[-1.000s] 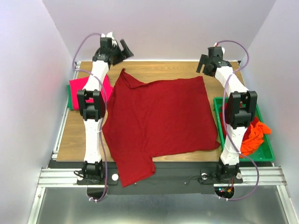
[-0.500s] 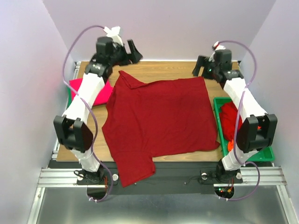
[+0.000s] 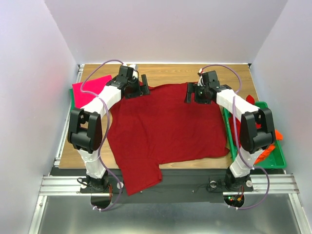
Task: Fold and stack the t-shirts
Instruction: Flatten the tshirt out
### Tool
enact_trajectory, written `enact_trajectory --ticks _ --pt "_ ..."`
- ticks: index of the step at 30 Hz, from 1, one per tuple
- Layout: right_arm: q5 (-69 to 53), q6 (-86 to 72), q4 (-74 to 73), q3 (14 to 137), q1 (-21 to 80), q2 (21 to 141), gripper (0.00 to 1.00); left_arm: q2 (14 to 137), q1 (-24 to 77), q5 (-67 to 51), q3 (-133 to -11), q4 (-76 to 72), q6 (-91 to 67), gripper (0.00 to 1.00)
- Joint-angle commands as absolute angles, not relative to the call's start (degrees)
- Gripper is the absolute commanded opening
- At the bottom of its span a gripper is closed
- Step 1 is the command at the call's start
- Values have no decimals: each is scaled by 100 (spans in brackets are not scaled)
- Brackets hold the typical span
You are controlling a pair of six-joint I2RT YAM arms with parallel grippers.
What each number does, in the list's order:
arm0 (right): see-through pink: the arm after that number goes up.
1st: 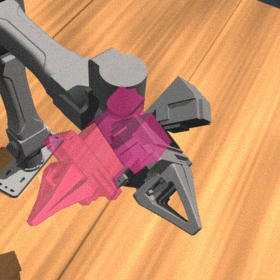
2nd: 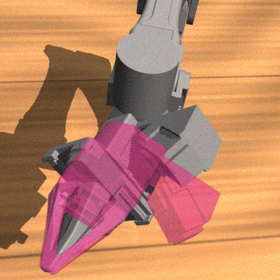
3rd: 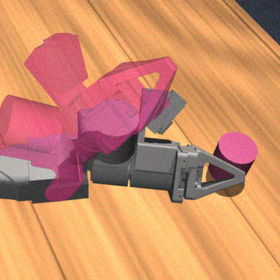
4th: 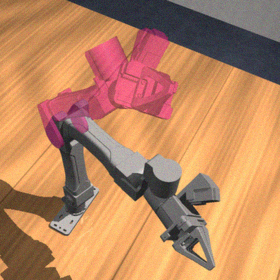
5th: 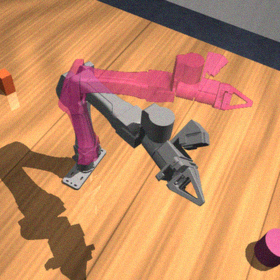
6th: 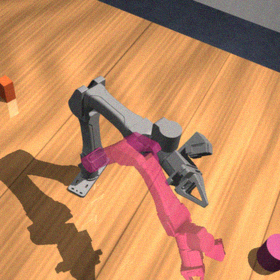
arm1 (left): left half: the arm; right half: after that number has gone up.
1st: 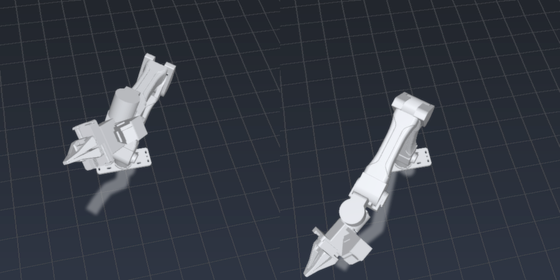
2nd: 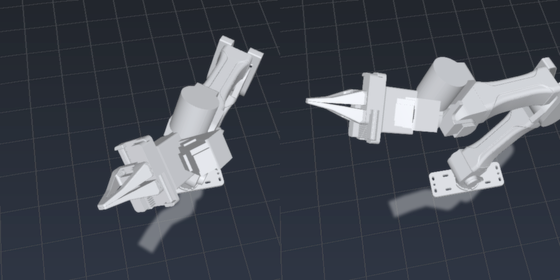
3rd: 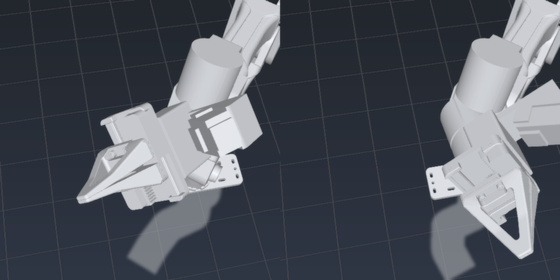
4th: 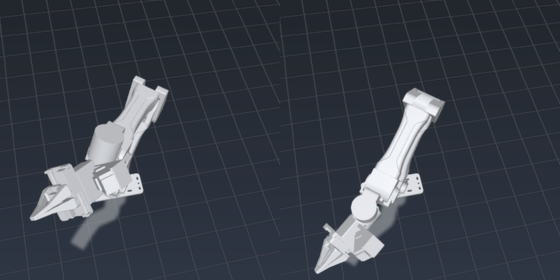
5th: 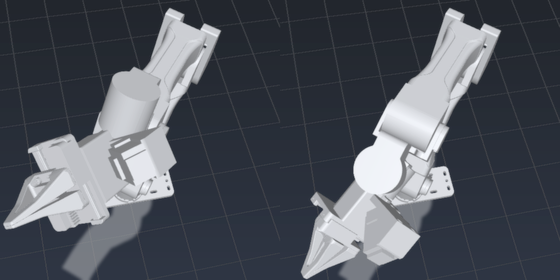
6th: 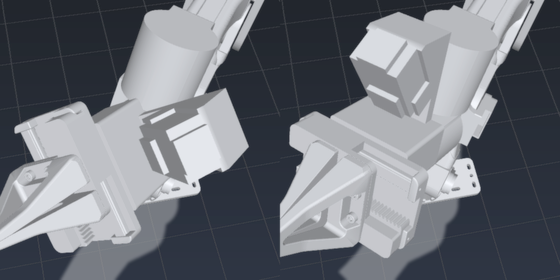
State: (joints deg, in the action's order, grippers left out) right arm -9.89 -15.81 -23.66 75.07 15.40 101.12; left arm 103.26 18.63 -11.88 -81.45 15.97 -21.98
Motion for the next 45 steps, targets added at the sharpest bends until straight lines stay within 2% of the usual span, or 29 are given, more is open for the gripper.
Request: enact_trajectory --ticks 1,18,30,42,45 --pt "-607 -1442 -2030 7752 1705 10221 95 10089 1854 -844 -8112 1406 -2022 99" --pt "-35 -1512 -2048 8534 1925 11346 95 11548 1705 -870 -8806 1582 -1538 99" --pt "861 -1723 -2452 8903 1934 11997 95 12357 1529 -1696 -9378 1327 -1450 99" --pt "967 -1907 -3454 10406 1539 13228 97 13578 1397 -1968 -11180 1705 -1793 99" --pt "844 -1776 -3559 10862 1389 13508 97 13930 1397 -2127 -12030 1714 -1854 99"
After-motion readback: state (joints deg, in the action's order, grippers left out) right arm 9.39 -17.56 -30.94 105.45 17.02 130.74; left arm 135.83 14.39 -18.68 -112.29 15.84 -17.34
